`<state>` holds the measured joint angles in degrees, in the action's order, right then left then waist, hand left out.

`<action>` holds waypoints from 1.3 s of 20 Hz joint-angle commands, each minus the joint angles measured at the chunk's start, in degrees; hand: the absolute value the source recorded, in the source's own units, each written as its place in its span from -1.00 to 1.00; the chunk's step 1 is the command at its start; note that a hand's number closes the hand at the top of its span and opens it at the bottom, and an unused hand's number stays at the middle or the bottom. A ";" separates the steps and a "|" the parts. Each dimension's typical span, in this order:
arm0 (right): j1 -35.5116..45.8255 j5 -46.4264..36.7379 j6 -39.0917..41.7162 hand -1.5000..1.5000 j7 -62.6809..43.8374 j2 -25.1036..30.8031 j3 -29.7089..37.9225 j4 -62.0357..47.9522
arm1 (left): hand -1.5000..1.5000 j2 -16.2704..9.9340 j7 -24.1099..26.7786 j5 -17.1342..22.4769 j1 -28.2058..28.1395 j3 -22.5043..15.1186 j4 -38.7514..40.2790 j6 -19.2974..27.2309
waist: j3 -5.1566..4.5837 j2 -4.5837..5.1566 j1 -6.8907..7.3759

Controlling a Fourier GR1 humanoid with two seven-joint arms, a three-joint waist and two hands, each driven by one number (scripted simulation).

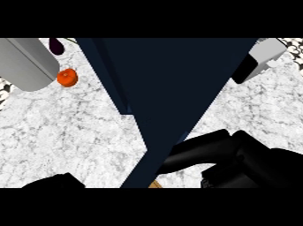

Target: Pick up the wine, place it into the cabinet and close the cabinet

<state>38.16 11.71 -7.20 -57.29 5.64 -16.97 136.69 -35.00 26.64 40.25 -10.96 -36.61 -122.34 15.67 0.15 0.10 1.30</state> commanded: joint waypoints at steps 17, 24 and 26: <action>27.31 -7.31 -18.48 1.00 15.27 -5.63 -19.11 -38.40 | 1.00 -16.97 5.23 20.81 -15.61 31.26 7.13 -32.47 | -0.33 -0.09 1.64; 36.76 1.14 -19.86 1.00 24.19 -5.63 -11.53 -58.92 | 1.00 -18.49 2.32 25.20 -13.70 35.57 8.98 -35.34 | -0.30 0.47 1.81; 36.48 1.99 -18.36 1.00 28.15 -5.64 -11.49 -64.67 | 1.00 -18.93 1.94 25.97 -14.99 37.87 9.00 -35.38 | -0.28 0.49 2.13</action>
<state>72.02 10.71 -25.75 -34.58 0.04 -30.07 82.04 -53.71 29.32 64.79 -26.07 -1.25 -115.25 -18.48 -0.13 0.38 3.44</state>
